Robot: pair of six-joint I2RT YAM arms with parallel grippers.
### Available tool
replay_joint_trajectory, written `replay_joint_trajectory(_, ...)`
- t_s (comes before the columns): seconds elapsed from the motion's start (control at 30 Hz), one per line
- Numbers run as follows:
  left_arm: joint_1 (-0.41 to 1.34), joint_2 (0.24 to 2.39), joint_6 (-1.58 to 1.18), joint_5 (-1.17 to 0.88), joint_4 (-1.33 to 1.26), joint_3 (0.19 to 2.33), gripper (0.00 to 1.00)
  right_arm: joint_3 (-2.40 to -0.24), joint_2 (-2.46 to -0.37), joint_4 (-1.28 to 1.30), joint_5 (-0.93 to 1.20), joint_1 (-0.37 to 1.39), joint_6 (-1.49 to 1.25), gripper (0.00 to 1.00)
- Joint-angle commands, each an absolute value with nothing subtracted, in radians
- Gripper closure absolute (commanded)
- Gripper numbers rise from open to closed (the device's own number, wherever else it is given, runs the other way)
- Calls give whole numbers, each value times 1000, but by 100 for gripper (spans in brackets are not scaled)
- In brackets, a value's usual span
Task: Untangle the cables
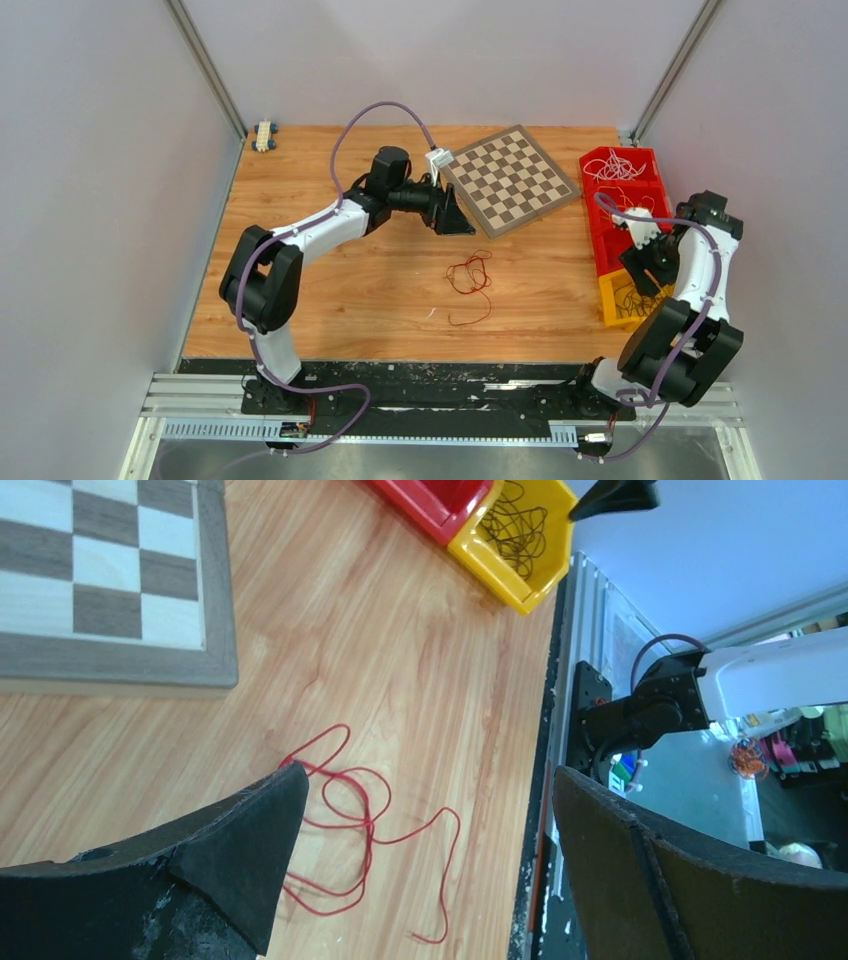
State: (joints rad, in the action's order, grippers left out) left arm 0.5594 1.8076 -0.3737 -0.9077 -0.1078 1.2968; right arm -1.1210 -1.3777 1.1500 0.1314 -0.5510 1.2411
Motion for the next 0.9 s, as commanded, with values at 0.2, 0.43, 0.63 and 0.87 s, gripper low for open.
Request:
replay_joint_trajectory(0.2, 494, 1623, -321, -770, -40, 1162, 0, -1454, -1389, 1399, 637, -348, 869, 28)
replay_joint_trajectory(0.43, 492, 1575, -342, -821, -38, 981, 1, -1303, -1429, 1129, 716, -17, 596, 25)
replay_joint_trajectory(0.63, 495, 1730, -466, -875, -161, 951, 9, -1138, -1520, 951, 761, 172, 422, 28)
replay_joint_trajectory(0.87, 532, 1908, -537, -867, -248, 1024, 18, -1037, -1637, 756, 703, 333, 308, 30)
